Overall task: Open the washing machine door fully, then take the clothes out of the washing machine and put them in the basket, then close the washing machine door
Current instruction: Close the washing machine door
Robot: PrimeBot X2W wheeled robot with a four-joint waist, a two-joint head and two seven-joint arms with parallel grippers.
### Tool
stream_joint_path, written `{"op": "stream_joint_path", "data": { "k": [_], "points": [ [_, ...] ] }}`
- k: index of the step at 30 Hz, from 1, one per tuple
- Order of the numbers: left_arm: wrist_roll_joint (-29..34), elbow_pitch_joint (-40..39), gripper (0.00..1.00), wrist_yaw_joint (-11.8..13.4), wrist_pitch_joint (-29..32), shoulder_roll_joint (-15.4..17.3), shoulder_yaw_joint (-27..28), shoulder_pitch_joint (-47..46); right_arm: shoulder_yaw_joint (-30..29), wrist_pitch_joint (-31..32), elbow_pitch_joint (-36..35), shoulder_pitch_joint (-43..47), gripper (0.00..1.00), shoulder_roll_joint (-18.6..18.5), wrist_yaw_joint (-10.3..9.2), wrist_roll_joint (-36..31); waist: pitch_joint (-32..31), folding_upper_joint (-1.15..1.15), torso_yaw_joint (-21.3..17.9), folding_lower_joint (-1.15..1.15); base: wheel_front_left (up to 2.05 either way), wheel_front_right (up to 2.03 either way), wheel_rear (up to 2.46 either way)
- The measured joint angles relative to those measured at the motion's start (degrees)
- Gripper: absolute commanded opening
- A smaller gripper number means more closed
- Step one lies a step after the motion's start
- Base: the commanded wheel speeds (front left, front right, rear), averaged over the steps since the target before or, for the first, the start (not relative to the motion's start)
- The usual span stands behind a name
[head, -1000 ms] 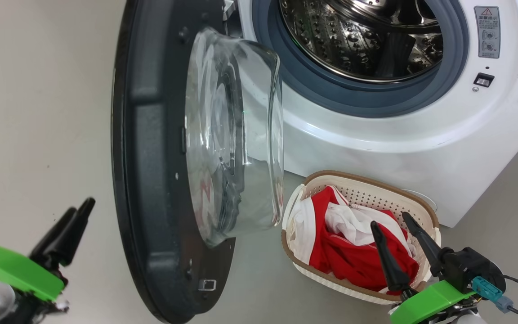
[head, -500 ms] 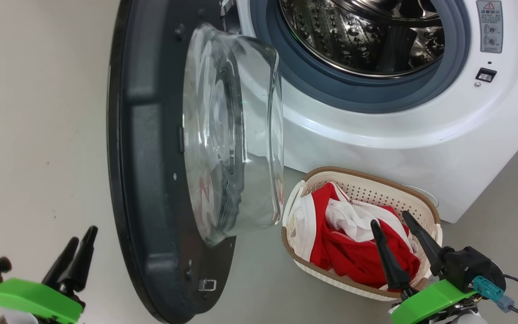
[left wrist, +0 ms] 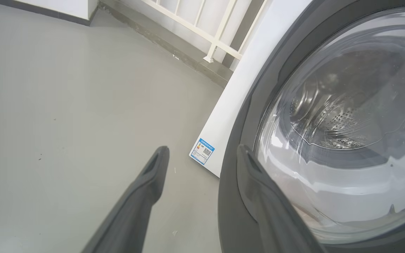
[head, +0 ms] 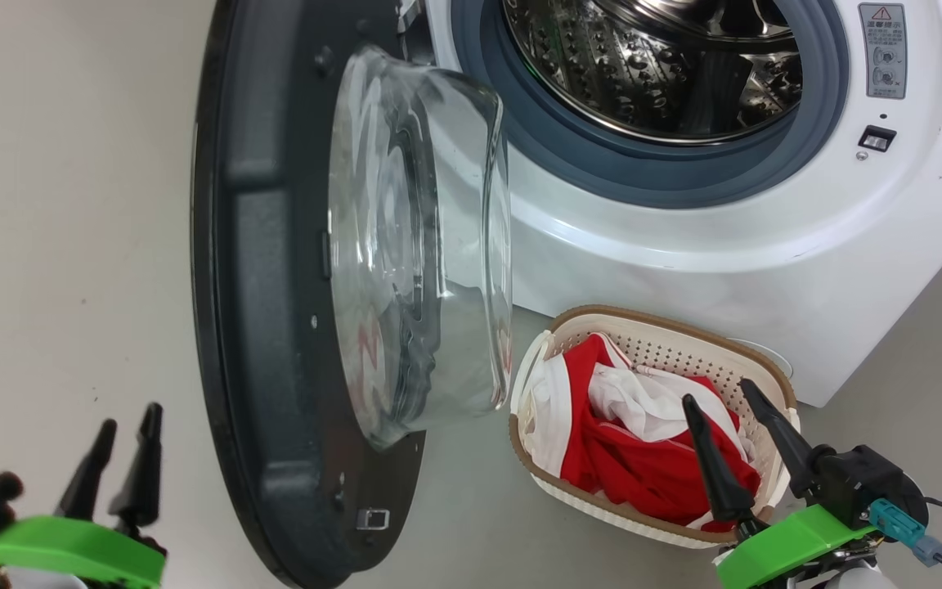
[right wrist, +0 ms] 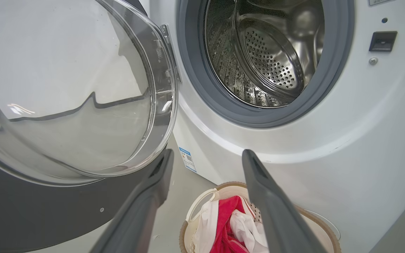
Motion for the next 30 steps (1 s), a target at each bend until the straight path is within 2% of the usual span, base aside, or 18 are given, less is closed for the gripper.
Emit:
{"op": "stream_joint_path", "data": {
  "k": [7,15,20,24,30],
  "points": [
    [14.4,-2.0,1.0,0.0,0.0,-5.0,7.9,3.5,-0.8,0.0,-0.3,0.0,1.0,0.0,0.0,0.0,-0.4,0.0,-0.2,0.0,0.0,0.0,0.0],
    [30.5,-8.7,1.0,0.0,0.0,-10.8,17.5,6.2,-2.3,0.0,-1.2,0.3,1.0,0.2,0.0,0.0,-0.8,0.0,-0.5,0.0,0.0,0.0,0.0],
    [36.0,-12.4,1.0,0.0,0.0,-13.5,20.9,7.6,-3.2,0.0,-1.8,1.0,1.0,0.4,0.0,0.0,-1.0,0.0,-0.7,0.0,0.0,0.0,0.0],
    [39.7,-15.3,1.0,0.0,0.0,-14.5,22.0,8.6,-4.1,0.0,-2.7,1.8,1.0,0.6,0.0,0.0,-1.2,0.0,-0.9,0.0,0.0,0.0,0.0],
    [39.8,-14.8,1.0,0.0,0.0,-16.0,22.7,10.4,-4.5,0.0,-3.0,3.1,1.0,0.9,0.0,0.0,-1.8,0.0,-1.0,0.0,0.0,0.0,0.0]
  ]
}}
